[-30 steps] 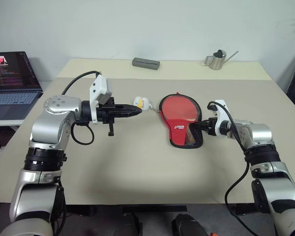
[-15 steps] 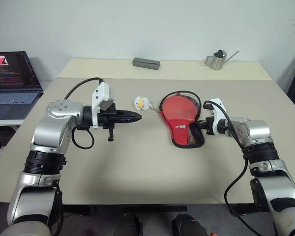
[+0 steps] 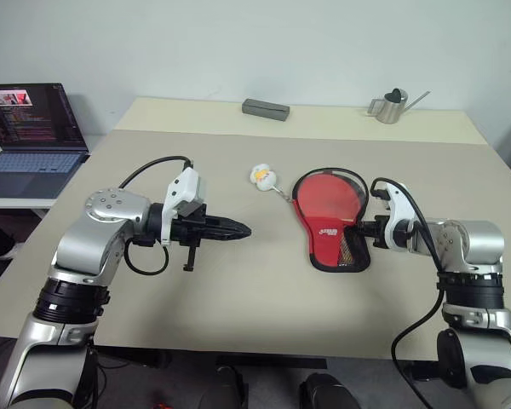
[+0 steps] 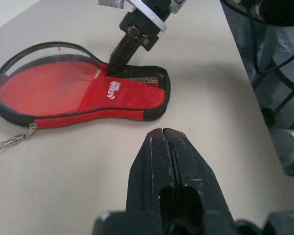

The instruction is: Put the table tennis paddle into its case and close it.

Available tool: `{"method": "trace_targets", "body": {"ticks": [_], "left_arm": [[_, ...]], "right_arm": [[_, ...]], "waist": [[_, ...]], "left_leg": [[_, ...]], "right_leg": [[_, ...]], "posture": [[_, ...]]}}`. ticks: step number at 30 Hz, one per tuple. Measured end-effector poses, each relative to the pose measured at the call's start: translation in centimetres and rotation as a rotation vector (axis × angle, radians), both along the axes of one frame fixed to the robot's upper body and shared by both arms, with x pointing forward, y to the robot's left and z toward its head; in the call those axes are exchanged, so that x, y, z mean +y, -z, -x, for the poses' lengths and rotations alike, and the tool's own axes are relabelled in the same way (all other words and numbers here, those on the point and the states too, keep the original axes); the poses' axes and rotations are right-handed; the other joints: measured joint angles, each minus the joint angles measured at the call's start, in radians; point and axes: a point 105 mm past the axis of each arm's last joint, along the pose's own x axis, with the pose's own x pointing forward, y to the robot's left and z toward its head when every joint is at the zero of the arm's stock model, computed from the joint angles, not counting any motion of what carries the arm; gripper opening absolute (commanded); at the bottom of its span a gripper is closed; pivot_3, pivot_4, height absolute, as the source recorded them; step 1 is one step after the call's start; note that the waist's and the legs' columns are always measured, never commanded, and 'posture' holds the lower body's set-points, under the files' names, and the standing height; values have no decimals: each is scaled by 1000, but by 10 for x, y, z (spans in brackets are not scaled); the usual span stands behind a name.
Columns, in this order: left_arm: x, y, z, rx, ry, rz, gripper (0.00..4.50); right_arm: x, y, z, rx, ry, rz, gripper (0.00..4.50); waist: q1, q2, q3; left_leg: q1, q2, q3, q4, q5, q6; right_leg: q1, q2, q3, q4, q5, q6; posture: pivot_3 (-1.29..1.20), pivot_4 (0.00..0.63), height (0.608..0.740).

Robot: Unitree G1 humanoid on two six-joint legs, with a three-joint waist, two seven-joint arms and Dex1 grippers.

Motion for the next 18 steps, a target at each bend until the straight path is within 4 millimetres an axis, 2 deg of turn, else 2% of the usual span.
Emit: {"method": "trace_targets", "body": {"ticks": [5,18], "left_arm": [[-7,-1,7,11,38,3,0],[-20,-1,20,54,125,1,0]], "right_arm": [[2,2,20,33,6,2,12],[10,9,51,15,-68,17,12]], "waist": [[-1,0,0],[-8,0,0]], "left_leg": [[0,0,0,0,0,0],[0,0,0,-1,0,0]], "right_leg": [[0,0,1,0,0,0],[-1,0,1,0,0,0]], "posture": [[0,150,740],[0,150,740]]}}
